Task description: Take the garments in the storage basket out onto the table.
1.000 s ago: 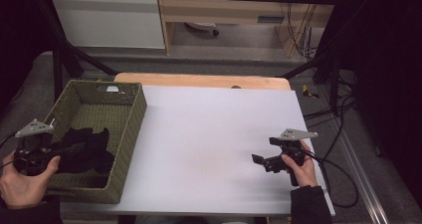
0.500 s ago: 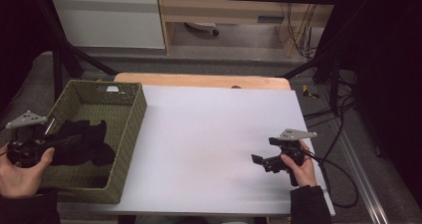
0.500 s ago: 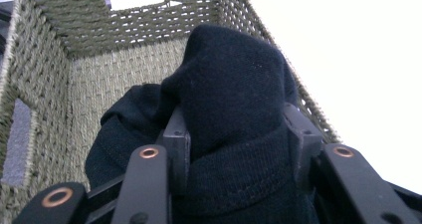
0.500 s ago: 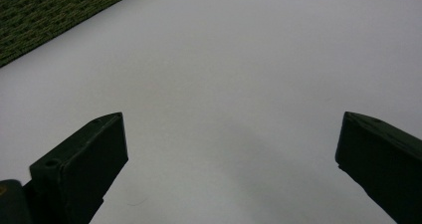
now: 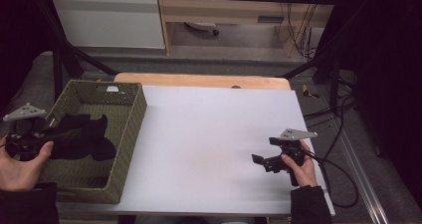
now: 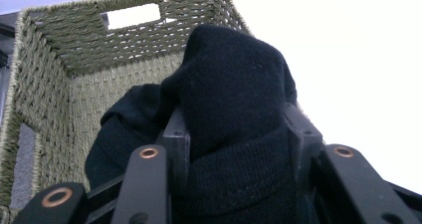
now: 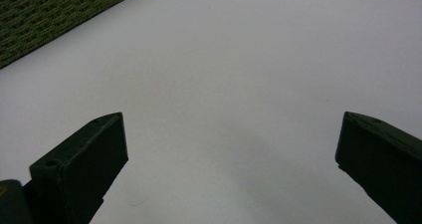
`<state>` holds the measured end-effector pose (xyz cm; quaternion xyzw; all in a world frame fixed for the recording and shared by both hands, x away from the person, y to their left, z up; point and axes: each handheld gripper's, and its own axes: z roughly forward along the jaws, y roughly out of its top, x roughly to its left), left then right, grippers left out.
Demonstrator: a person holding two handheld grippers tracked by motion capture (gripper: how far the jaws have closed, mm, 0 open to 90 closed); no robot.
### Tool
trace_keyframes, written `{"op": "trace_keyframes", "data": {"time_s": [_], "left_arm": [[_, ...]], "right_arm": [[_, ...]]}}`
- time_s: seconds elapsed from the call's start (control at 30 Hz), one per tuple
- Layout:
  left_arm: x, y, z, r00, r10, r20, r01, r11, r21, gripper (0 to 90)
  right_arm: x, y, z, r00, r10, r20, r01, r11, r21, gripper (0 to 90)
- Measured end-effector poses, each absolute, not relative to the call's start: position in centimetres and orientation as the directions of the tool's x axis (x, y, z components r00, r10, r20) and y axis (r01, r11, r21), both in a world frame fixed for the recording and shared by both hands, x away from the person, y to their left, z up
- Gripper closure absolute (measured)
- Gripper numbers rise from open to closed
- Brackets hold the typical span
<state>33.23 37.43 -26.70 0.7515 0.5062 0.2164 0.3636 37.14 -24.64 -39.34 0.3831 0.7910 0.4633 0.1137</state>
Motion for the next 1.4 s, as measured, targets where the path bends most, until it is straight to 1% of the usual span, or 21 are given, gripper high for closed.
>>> {"op": "trace_keyframes", "data": {"time_s": [0.83,1.4], "left_arm": [[34.0,36.3,-23.8,0.442,0.896,-0.039,0.581,-0.254,0.773,55.8],[34.3,34.9,-21.8,0.478,0.878,-0.028,0.546,-0.272,0.792,55.8]], "right_arm": [[37.2,-24.6,-39.4,-0.682,0.711,0.172,0.499,0.280,0.820,0.7],[37.1,-24.6,-39.3,-0.682,0.711,0.172,0.499,0.281,0.820,0.7]]}}
